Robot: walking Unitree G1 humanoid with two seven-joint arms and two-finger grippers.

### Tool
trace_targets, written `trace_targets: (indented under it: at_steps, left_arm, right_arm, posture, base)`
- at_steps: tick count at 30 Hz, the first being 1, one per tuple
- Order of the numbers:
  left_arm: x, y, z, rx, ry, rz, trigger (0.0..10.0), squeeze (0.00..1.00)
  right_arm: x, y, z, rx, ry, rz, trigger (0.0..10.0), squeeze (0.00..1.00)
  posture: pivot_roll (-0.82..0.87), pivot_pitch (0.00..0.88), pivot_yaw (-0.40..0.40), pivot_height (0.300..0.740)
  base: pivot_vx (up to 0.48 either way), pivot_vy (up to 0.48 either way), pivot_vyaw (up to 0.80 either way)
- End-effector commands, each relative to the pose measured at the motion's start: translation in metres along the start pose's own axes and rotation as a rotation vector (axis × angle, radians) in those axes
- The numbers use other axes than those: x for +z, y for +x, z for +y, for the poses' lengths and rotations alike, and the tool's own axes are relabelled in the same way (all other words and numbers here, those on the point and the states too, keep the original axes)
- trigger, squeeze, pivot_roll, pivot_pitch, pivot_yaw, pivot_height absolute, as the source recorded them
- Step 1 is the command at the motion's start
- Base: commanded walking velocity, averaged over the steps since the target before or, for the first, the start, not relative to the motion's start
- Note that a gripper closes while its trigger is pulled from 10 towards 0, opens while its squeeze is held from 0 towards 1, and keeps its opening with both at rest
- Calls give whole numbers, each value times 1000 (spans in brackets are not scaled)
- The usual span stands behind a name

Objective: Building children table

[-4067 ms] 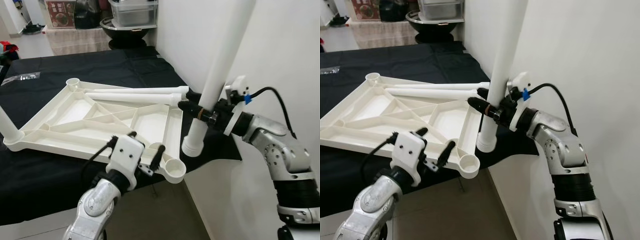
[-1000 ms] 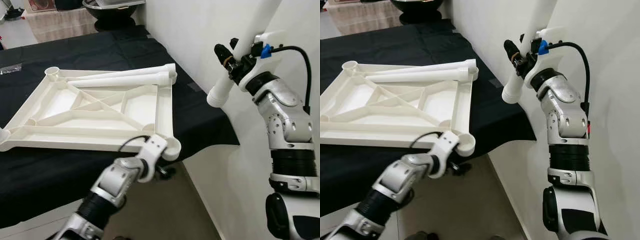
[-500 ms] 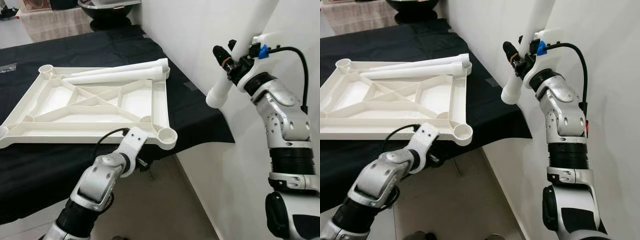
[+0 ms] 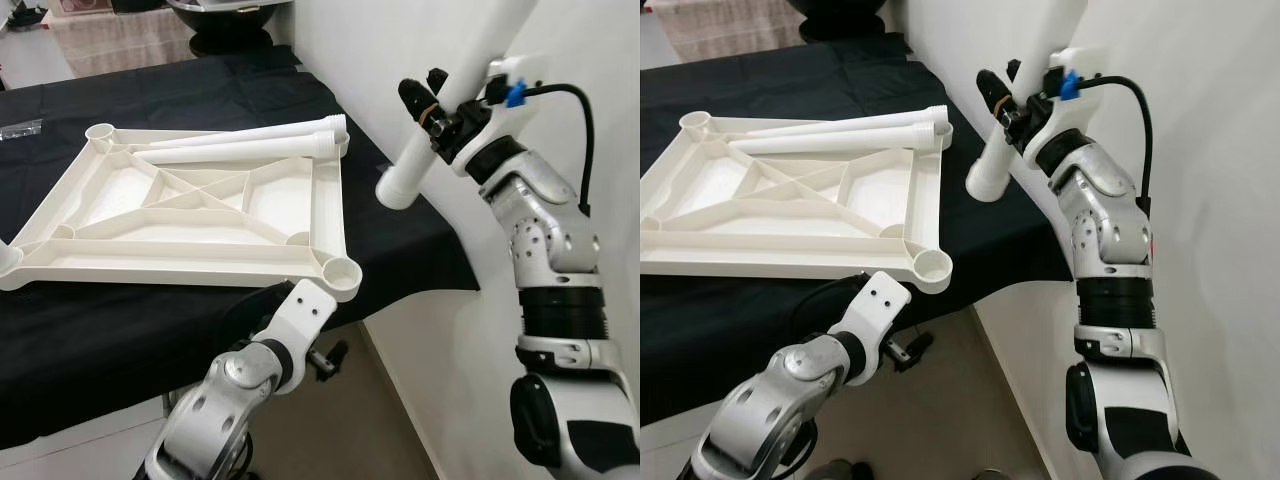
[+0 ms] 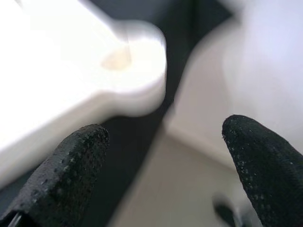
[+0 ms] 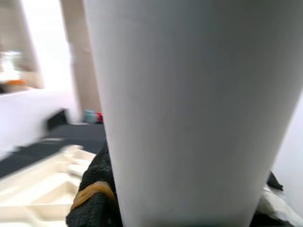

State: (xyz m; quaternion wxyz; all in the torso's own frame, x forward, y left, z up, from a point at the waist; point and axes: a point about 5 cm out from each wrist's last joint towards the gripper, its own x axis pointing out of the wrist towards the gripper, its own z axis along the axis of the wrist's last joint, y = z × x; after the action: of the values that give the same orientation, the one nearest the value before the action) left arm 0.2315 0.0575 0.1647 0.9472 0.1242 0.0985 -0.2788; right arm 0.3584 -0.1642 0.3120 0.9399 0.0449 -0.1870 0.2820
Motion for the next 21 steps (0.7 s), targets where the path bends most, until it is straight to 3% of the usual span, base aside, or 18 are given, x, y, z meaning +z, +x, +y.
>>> trace_targets:
  at_steps: [1,2,7,11,13,21]
  left_arm:
    - [7,-10,5,53,36,-113,10000,0]
    - [9,-17,10,99,50,-179,10000,0]
    - [7,-31,20,203,66,-260,10000,0]
    - [3,-35,24,242,73,-257,10000,0]
    - [-3,-41,24,279,52,-238,10000,0]
    - [-17,-52,13,239,61,-224,10000,0]
  right_arm:
    - [5,2,3,67,22,-5,10000,0]
    - [2,2,3,102,27,16,10000,0]
    - [-10,0,7,214,31,76,10000,0]
    - [-18,-2,12,276,27,118,10000,0]
    - [-35,-3,20,362,36,189,10000,0]
    - [-49,-1,33,477,49,236,10000,0]
  posture:
    - [-15,64,-43,740]
    - [-9,57,-47,740]
    - [-7,55,-52,740]
    - [-3,47,-56,740]
    - [0,45,-63,740]
    - [3,58,-66,740]
  base:
    - [0,0,0]
    - [0,0,0]
    - [0,0,0]
    - [0,0,0]
    - [0,0,0]
    - [0,0,0]
